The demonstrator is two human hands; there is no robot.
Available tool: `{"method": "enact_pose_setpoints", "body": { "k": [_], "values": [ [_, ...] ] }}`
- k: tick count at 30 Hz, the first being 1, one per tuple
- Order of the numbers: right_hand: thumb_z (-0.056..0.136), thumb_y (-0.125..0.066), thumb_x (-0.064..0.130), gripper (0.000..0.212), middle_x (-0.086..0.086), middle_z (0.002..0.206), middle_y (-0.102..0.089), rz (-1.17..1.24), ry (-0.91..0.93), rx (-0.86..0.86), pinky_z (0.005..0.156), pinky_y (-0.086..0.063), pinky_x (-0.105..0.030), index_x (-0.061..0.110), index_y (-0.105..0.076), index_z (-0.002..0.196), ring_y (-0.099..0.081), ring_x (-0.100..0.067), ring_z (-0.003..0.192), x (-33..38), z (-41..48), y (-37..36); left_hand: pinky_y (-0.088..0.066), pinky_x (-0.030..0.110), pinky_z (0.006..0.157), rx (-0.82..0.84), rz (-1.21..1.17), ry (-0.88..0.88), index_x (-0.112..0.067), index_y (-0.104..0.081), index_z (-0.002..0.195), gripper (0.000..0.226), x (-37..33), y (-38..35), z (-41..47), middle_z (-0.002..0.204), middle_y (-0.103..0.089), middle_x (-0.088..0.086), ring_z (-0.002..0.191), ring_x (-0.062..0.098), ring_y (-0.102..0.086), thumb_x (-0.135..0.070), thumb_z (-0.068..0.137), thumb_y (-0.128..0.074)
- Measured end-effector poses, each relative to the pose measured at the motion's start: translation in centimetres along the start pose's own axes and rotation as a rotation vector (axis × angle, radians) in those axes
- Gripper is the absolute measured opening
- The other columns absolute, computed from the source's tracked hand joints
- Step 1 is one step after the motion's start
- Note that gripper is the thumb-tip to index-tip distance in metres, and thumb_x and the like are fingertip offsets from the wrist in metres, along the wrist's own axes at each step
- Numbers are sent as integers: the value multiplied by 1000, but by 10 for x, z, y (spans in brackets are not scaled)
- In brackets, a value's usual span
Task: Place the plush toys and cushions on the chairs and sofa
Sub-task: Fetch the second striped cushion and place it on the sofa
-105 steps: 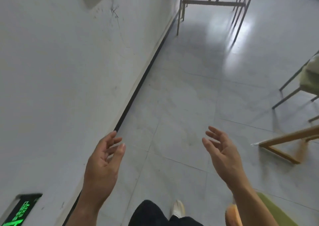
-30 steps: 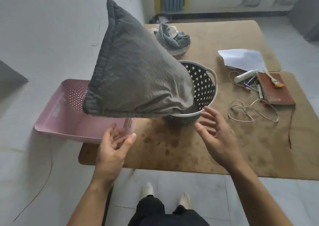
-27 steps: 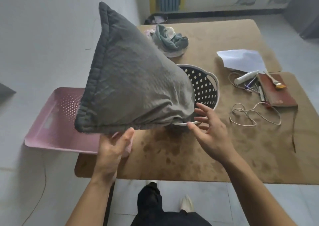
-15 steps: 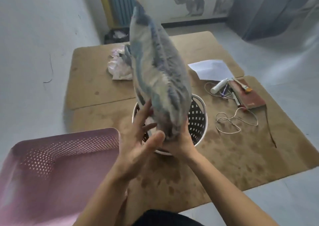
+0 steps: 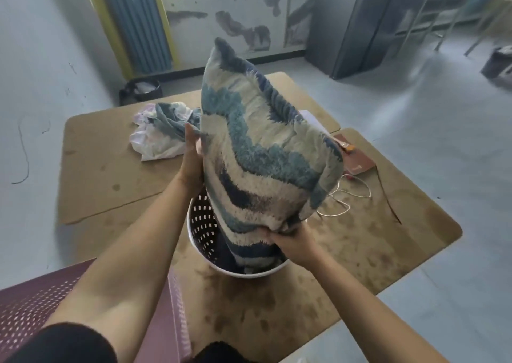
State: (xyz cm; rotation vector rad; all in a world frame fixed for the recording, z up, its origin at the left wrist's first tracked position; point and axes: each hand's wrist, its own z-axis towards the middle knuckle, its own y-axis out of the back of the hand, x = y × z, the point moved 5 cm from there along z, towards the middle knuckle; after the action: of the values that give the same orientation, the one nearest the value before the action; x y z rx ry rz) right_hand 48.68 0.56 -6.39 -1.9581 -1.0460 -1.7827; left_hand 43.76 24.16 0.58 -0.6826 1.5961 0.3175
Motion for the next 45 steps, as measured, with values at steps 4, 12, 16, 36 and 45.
{"method": "enact_pose_setpoints", "body": {
  "k": [4, 12, 16, 36, 45],
  "values": [
    [78, -87, 17, 34, 34, 80, -67, -1, 1, 0, 70, -47, -4, 22, -66, 104, -62, 19, 78, 14, -8, 10, -49, 43, 108, 61, -56, 12, -28, -50, 143, 73, -14, -24, -5, 135, -68, -2, 128, 20, -62, -68, 101, -5],
    [54, -66, 4, 34, 1, 80, -71, 611, 112, -227, 68, -57, -26, 13, -64, 86, -65, -16, 78, 86, -6, 59, -40, 48, 116, 85, 164, -202, -34, -60, 134, 75, -93, -50, -25, 137, -66, 0, 129, 19, -61, -85, 80, -49],
    [56, -58, 0, 34, 0, 77, -71, 807, 218, -252, 68, -58, -34, 12, -65, 87, -67, -23, 81, 126, -3, 85, -40, 40, 114, 119, 251, -201, -32, -31, 156, 124, -95, -28, -23, 154, -47, 1, 136, 19, -51, -91, 53, -68],
    [73, -34, 96, 91, 24, 143, -51, 93, 211, -882, 109, -46, -38, 44, -39, 147, -56, 0, 122, 118, -144, 246, -62, 40, 72, 289, -366, -259, -10, -70, 118, 29, -118, -222, -107, 105, -79, 12, 92, 30, -77, -16, 90, -71],
    [81, -78, 34, 63, 22, 128, -64, -20, 284, -1320, 104, -52, -29, 30, -50, 138, -61, 2, 120, 66, -388, 271, -62, 53, 80, 697, -323, 109, -4, -61, 134, 69, -30, -387, -220, 110, -75, 16, 94, 33, -75, -39, 77, -82]
  ]
}}
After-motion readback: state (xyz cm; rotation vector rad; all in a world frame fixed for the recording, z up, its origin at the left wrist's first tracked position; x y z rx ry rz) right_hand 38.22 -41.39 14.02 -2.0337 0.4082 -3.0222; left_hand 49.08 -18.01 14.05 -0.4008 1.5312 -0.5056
